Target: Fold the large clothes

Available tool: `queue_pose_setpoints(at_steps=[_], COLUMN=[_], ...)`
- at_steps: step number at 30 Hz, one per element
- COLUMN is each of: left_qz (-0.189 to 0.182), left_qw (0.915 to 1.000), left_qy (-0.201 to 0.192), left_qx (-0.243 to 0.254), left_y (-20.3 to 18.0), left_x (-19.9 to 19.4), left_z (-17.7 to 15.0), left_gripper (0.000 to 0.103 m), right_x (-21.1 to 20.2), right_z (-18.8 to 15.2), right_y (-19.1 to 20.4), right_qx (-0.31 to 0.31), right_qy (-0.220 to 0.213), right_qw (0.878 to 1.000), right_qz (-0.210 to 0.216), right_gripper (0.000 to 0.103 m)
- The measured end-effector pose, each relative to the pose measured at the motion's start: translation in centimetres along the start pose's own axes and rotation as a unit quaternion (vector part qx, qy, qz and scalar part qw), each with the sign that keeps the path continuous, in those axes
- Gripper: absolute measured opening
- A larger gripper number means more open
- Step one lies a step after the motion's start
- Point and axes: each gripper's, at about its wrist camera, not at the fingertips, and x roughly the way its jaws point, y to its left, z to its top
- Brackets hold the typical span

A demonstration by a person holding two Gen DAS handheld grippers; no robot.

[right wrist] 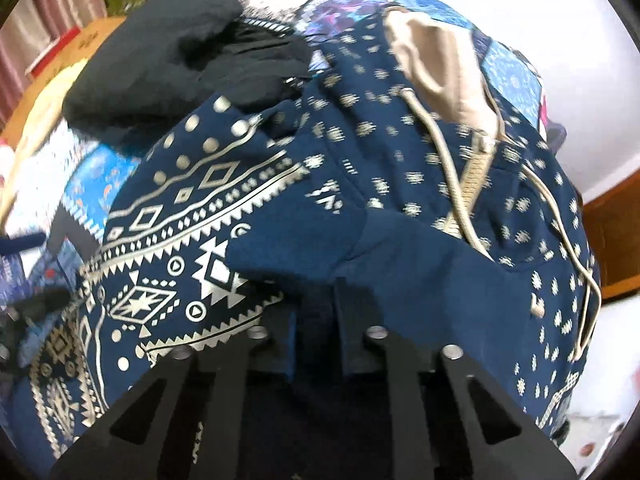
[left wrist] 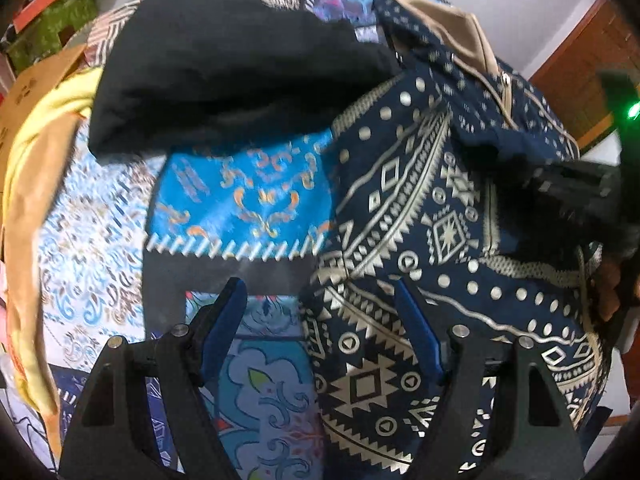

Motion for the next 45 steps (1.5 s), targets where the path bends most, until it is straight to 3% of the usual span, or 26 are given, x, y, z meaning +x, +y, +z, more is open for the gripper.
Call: queue_pose_setpoints(at_steps=[7,12,17,23,28,34,39,45], left_qz=[0.014,0.041,0.074,0.093,0.105,0.104,0.105,0.101], left_qw=[0.9997,0.9991,0.9970,0.9951,0.9941,0.9943,0.9942,0.9922], left_qy=[0.021,0.006,-0.005,-0.029,-0.027,-0.023,-0.023,-0.069], left_qx=[0.005,0.011,0.021,0.014,0.014,-0.003,-0.001,0.019], left_y=[-0.8,-2.2,-3.7,-4.0,-3.8,-1.5,-1.1,-2.1], left_x=[1.8,2.3,3.1,2.1,2.3,2.5,1.5,-3.0], left_z=[-0.4,0.9,2.9,4.0,4.3,2.2,1.6,1.2], left_gripper=[0.075,0.075,0.075,0.075,0.075,0.075,0.075,0.075], right_x=[-7.9,-14.4,-17.2,-15.6,-14.0,-11.9,-12.1,-13.7], right_z=[0.5,0.0,-2.6,-6.9,-11.1,-15.3,-17.4,-18.2], right_y=[-4.2,-9.8,-14.1,-16.3,-17.9,-18.3,-18.7,-19.5], right_qx=[0.048,0.113,0.180,0.226,0.277,0.306,0.322,0.334], right_qy=[-0.102,-0.179,-0.210,-0.182,-0.149,-0.097,-0.092,-0.106], right_qw=[0.993,0.977,0.959,0.955,0.949,0.947,0.942,0.936], right_qz=[-0.018,-0.041,-0.062,-0.064,-0.036,-0.025,-0.031,-0.035], right_gripper=[0.011,0.010,0.010,0.010,0.010,0.010,0.010,0.015])
